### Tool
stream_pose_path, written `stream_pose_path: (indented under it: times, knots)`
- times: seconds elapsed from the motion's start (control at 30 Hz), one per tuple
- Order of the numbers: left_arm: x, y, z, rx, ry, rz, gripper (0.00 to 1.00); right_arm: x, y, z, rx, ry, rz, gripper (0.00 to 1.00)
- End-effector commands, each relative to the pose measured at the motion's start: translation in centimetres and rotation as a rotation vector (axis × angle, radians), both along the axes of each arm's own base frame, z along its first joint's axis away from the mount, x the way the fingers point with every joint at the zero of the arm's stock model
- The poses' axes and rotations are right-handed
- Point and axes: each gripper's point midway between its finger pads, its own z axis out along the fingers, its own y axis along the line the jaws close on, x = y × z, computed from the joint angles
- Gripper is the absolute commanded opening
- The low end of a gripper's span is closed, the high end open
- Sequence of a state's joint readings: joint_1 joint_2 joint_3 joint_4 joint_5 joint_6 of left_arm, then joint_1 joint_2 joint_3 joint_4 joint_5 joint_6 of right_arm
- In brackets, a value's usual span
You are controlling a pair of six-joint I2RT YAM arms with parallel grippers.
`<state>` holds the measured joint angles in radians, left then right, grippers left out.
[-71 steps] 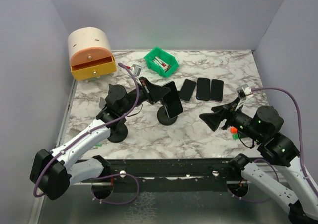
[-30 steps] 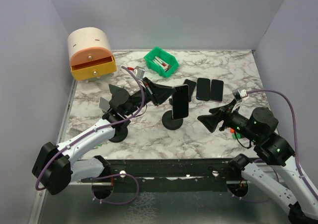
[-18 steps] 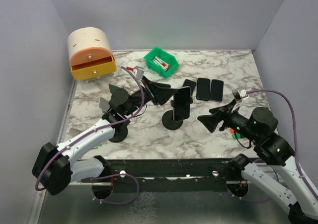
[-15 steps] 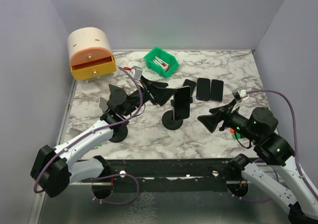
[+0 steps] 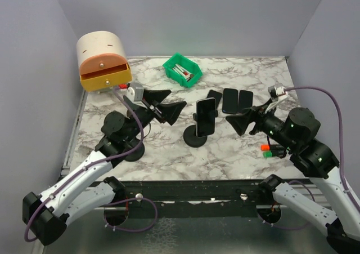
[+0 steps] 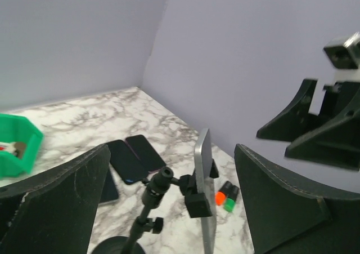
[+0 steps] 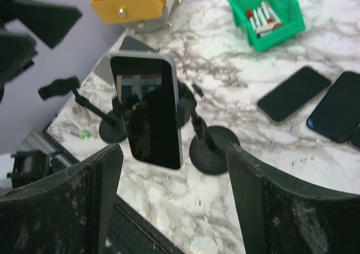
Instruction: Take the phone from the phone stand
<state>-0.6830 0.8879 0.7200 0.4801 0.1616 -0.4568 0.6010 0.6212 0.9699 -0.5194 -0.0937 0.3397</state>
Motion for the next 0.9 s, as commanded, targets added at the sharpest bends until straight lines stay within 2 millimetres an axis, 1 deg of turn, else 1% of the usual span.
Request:
stream_pose_path:
  times: [0.0,0.07,0.13,0.2,0.23,0.3,0.43,0.53,0.77,0.87]
  knots:
    - [0.6,3.0,-1.7,0.118,-0.068,0.165,0.93,2.3,-0.1,2.8,-0.066,-0.018,-0.06,0.8]
    - [0.4,4.1,-1.9,0.132,-0.088,0.205,0.95,2.7,0.8,3.3,-0.077,-0.012,-0.026,0.82]
    - [-0.1,4.7,-2.5,0.143,-0.107,0.215,0.96,2.9,1.7,3.4,-0.07,-0.009,0.009,0.9]
    - [-0.1,5.4,-3.1,0.148,-0.109,0.247,0.96,3.3,2.4,3.4,-0.064,0.004,0.029,0.97]
    - [-0.1,5.6,-3.3,0.153,-0.111,0.253,0.96,3.4,2.7,3.3,-0.064,0.017,0.034,0.99]
    - [-0.2,5.9,-4.1,0.164,-0.108,0.262,0.96,3.8,3.1,3.1,-0.071,0.049,0.037,1.0]
    - [-0.3,5.9,-5.6,0.176,-0.087,0.258,0.97,4.4,3.4,2.9,-0.077,0.094,0.011,1.0]
    - [-0.4,5.7,-5.6,0.178,-0.085,0.244,0.97,4.7,3.6,3.0,-0.09,0.106,-0.014,1.0]
    - [-0.4,5.5,-5.9,0.187,-0.076,0.236,0.97,4.6,5.8,2.5,-0.158,0.112,-0.037,1.0]
    - [-0.3,5.6,-6.1,0.188,-0.072,0.241,0.97,4.8,6.5,1.7,-0.193,0.131,-0.045,1.0]
